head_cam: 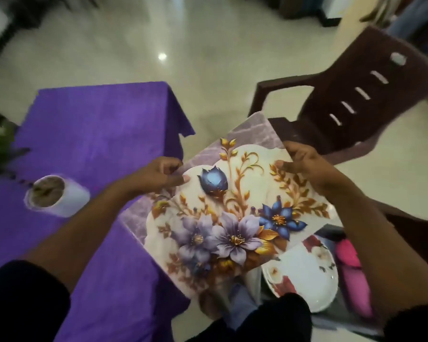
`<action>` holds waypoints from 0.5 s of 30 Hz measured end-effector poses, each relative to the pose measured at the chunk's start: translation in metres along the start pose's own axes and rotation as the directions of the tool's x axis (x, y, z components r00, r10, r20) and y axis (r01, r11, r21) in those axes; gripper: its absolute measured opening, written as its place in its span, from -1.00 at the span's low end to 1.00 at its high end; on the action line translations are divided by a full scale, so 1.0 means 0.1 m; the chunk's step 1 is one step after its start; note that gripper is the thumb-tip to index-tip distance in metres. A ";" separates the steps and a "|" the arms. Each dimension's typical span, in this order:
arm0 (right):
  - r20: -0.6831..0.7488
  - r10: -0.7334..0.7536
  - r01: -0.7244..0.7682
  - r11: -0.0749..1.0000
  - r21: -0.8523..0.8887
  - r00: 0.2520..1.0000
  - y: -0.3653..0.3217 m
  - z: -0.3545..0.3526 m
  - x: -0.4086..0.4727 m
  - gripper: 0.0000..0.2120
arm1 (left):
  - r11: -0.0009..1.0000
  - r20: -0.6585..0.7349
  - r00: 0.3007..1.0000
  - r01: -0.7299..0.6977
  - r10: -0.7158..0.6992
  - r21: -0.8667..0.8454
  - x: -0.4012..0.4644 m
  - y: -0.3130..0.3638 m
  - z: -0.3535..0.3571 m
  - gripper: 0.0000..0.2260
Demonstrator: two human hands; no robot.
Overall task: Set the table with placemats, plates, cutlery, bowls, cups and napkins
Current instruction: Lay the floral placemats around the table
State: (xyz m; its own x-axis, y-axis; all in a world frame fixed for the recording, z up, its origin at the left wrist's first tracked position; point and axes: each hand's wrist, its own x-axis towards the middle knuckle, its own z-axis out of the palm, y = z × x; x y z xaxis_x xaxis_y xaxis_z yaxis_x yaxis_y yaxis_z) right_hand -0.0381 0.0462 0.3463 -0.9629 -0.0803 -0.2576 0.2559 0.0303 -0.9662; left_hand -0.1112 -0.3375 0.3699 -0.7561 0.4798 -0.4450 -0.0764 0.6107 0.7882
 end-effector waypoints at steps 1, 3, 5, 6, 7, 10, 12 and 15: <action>0.026 0.007 -0.007 1.000 0.004 1.000 -0.06 0.14 0.09 -0.67 | 0.999 -0.067 0.998 0.019 -0.022 -0.040 -0.20 -0.17 -0.11 -0.78; 0.083 0.020 -0.021 1.000 0.007 0.996 -0.16 0.42 0.29 -0.64 | 0.992 -0.179 0.982 0.044 -0.065 -0.116 -0.58 -0.51 -0.29 -0.84; 0.166 0.048 -0.050 0.999 0.005 0.985 -0.19 0.75 0.50 -0.59 | 0.979 -0.306 0.941 0.091 -0.144 -0.181 -1.00 -0.91 -0.42 -0.80; 0.216 0.070 -0.071 0.997 -0.003 0.974 -0.21 0.94 0.61 -0.58 | 0.971 -0.364 0.912 0.118 -0.190 -0.210 -1.23 -1.12 -0.44 -0.76; 0.268 0.089 -0.089 0.996 -0.014 0.959 -0.23 1.09 0.70 -0.59 | 0.960 -0.397 0.887 0.151 -0.236 -0.234 -1.41 -1.31 -0.43 -0.73; 0.426 0.148 -0.143 0.989 -0.044 0.892 -0.21 1.68 0.95 -0.62 | 0.896 -0.410 0.808 0.301 -0.422 -0.327 -2.08 -1.89 -0.29 -0.67; 0.468 0.175 -0.148 0.985 -0.094 0.866 -0.19 2.03 1.04 -0.60 | 0.835 -0.380 0.769 0.349 -0.514 -0.424 -2.48 -2.16 -0.13 -0.63; 0.514 0.210 -0.114 0.971 -0.212 0.832 -0.14 2.50 1.09 -0.62 | 0.703 -0.360 0.695 0.295 -0.623 -0.647 -3.04 -2.46 0.13 -0.73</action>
State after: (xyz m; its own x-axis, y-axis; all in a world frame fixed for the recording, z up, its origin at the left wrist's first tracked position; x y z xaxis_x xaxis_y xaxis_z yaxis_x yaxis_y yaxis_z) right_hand -0.1254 -0.2116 0.3300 -0.7036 -0.5723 -0.4212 0.3398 0.2496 -0.9068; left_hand 0.1455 -0.6253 0.3056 -0.7118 -0.2734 -0.6470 -0.6972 0.1630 0.6981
